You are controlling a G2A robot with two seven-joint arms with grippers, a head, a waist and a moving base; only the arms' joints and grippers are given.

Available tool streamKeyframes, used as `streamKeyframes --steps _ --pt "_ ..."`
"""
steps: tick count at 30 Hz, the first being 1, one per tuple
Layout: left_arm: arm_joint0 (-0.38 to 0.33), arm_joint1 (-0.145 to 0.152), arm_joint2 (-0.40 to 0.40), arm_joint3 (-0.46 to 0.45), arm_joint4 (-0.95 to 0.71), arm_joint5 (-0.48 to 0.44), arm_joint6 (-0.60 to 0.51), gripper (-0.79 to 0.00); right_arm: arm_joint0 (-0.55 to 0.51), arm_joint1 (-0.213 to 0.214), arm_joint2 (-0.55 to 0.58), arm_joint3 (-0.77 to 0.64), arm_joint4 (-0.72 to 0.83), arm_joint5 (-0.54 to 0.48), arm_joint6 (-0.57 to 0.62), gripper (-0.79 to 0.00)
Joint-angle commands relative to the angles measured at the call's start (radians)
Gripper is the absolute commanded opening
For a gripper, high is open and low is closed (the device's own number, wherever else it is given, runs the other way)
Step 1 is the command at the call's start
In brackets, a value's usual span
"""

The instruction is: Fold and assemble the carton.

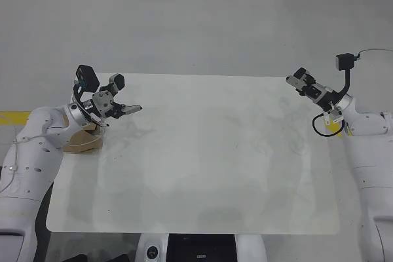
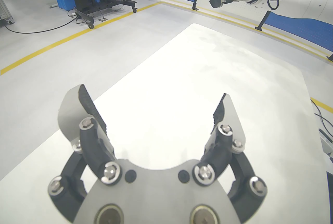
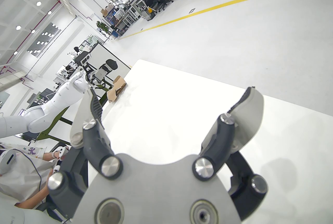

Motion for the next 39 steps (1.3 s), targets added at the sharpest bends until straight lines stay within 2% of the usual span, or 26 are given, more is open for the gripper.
streamKeyframes --steps 1,13,20,27,34,39 --pt "0.000 0.000 0.000 0.000 0.000 0.000 0.000 0.000 0.000 0.000 0.000 0.000 0.000 0.000 0.000 -0.001" --pt "0.000 0.000 0.000 0.000 0.000 0.000 0.000 -0.001 0.000 0.000 0.000 0.000 0.000 0.000 0.000 -0.001" --pt "0.017 0.004 -0.039 0.008 -0.126 0.039 -0.060 0.000 0.000 0.000 0.000 0.000 0.000 0.000 0.000 0.000" --pt "0.010 0.021 -0.097 0.060 -0.315 0.040 -0.213 0.000 0.000 0.000 0.000 0.000 0.000 0.000 0.000 0.000" --pt "-0.010 0.041 -0.141 0.112 -0.536 0.057 -0.415 0.000 0.000 0.000 0.000 0.000 0.000 0.000 0.000 0.000" --pt "-0.031 0.057 -0.146 0.146 -0.721 0.080 -0.636 0.000 0.000 0.000 0.000 0.000 0.000 0.000 0.000 0.000"
